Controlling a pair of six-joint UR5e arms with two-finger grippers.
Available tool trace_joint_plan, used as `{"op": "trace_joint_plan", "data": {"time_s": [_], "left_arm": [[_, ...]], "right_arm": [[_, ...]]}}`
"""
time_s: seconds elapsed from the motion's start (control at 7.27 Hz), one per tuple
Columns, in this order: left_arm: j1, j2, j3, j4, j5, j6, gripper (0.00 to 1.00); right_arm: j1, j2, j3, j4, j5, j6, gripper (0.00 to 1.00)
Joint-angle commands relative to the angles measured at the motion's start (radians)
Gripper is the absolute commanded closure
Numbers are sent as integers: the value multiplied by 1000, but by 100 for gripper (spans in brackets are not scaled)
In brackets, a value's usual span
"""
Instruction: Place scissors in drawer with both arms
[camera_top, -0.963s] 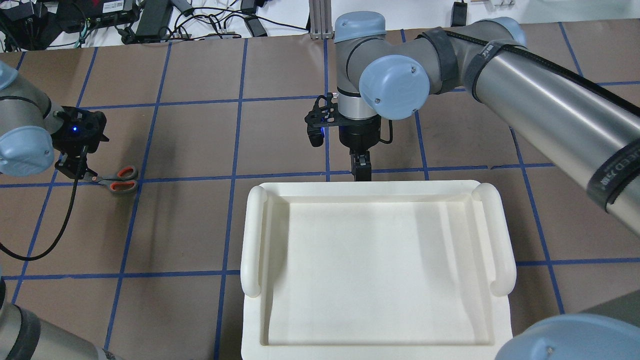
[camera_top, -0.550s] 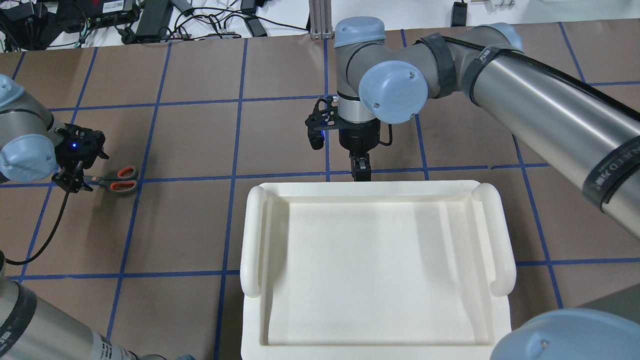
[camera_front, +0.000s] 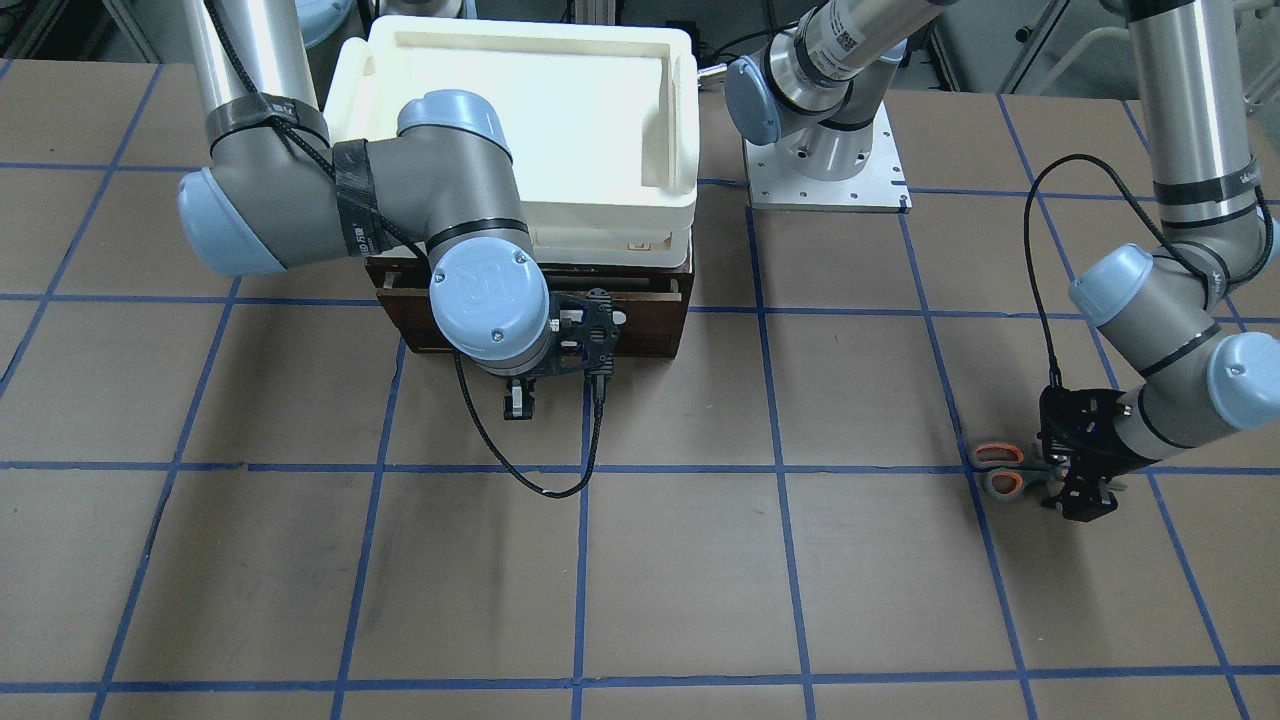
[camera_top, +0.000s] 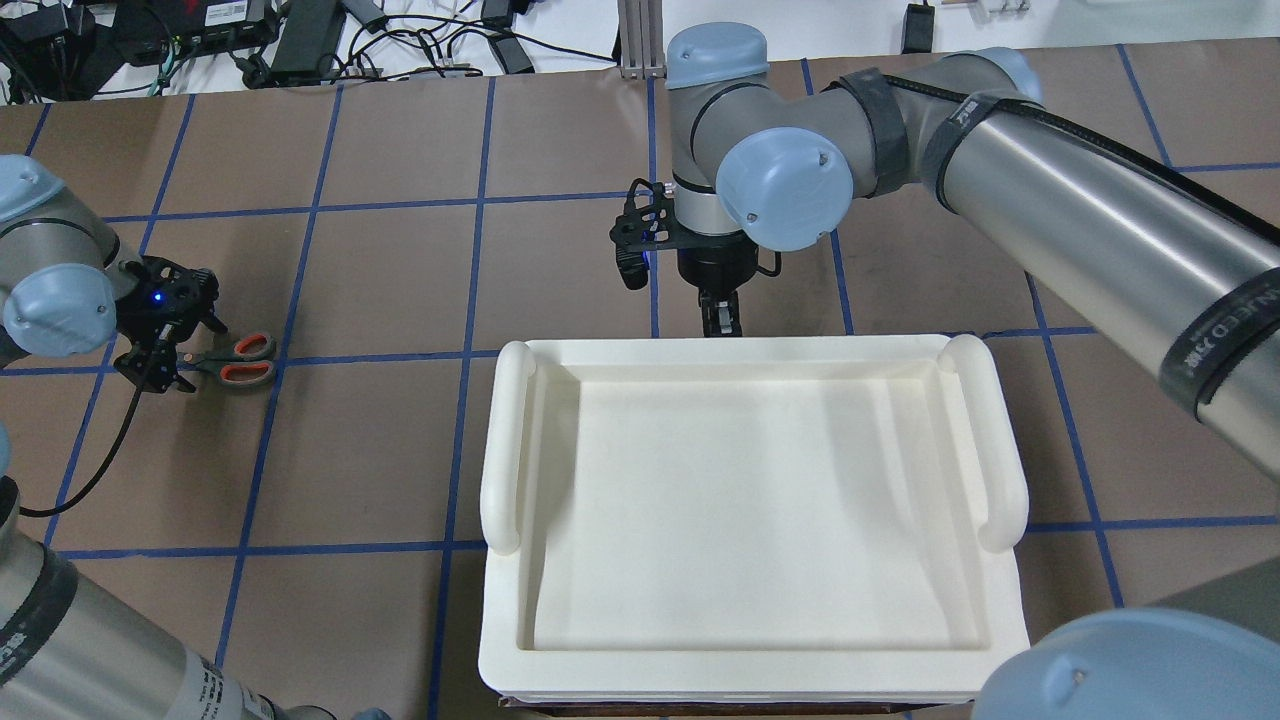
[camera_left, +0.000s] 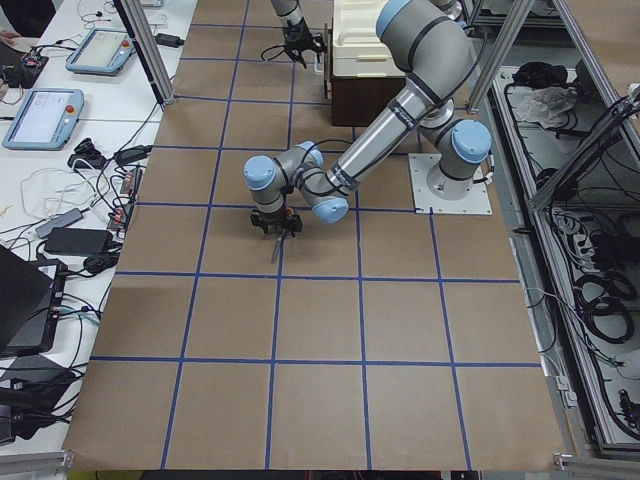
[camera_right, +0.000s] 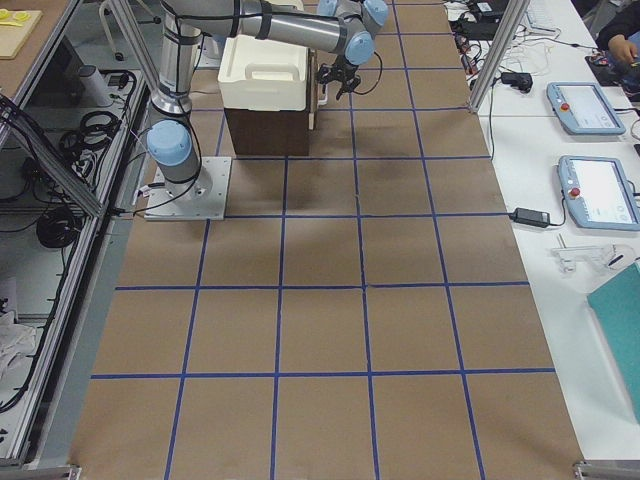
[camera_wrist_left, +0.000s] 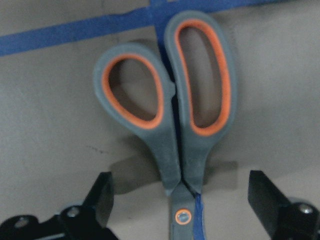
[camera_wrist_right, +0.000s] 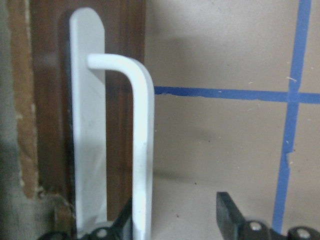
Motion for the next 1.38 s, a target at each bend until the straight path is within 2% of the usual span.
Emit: {"op": "trace_joint_plan", "data": {"time_s": [0.0,0.28,0.41,0.55,0.83,0.96,1.24], "left_arm": [[-6,3,-5,-11,-5,12,19],[-6,16,-5,-9,-6,24,55],[-4,18,-7,-9,-6,27,66],[-4,18,-4,-6,-5,48,88],[-4,13,-2,-3,-6,59,92],[-4,22,1,-3,-6,59,100],[-7,29,4,-2,-12,74,100]], "right_arm": [[-2,16,-40,-48,-45,-24,43],[-4,39,-80,-48,-45,-29,43],[-5,40,-89,-48,-45,-43,43],[-10,49,-100,-49,-45,-58,43],[-10,88,-163,-52,-45,-60,43],[-11,101,-181,-52,-45,-60,43],[-16,123,-218,-61,-47,-60,43]]}}
